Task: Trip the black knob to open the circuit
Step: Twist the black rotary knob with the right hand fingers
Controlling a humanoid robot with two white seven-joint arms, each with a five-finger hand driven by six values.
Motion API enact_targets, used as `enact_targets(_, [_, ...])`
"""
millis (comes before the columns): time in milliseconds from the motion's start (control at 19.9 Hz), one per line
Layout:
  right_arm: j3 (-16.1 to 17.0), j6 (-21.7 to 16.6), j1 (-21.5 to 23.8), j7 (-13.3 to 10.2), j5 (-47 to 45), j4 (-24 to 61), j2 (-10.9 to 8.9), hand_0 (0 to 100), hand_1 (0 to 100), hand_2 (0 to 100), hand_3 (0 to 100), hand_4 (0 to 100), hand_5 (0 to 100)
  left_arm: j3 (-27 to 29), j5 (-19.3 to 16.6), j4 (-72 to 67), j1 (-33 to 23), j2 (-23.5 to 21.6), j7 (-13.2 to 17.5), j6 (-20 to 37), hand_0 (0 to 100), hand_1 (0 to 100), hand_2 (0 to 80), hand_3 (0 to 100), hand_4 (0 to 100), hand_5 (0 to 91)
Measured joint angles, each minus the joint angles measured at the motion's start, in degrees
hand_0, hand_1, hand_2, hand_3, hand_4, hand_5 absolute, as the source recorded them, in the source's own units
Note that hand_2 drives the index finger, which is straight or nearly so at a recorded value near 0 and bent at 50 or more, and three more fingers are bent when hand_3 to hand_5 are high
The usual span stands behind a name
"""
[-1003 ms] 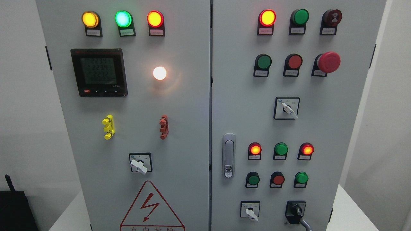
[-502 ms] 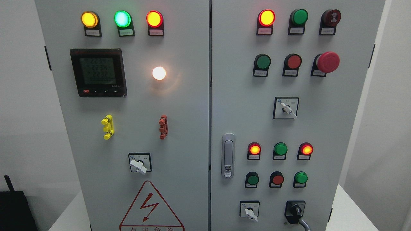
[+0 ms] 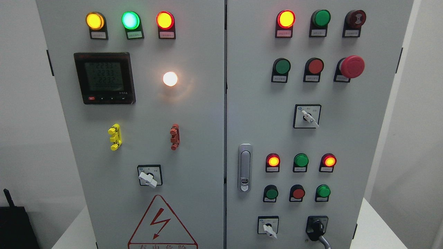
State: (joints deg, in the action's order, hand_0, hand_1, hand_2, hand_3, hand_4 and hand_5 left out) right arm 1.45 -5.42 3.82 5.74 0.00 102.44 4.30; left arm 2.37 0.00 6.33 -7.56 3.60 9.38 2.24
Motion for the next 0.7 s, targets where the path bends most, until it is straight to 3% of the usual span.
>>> enact_targets(702, [0.17,-0.29,-0.1,-0.34,0.01,0.06,-0.52,0,0,0,100,100,100,0.0,0.0,0.0,0.0,0.0,0.0,-0.01,12,39,0.0,0,0,0.0])
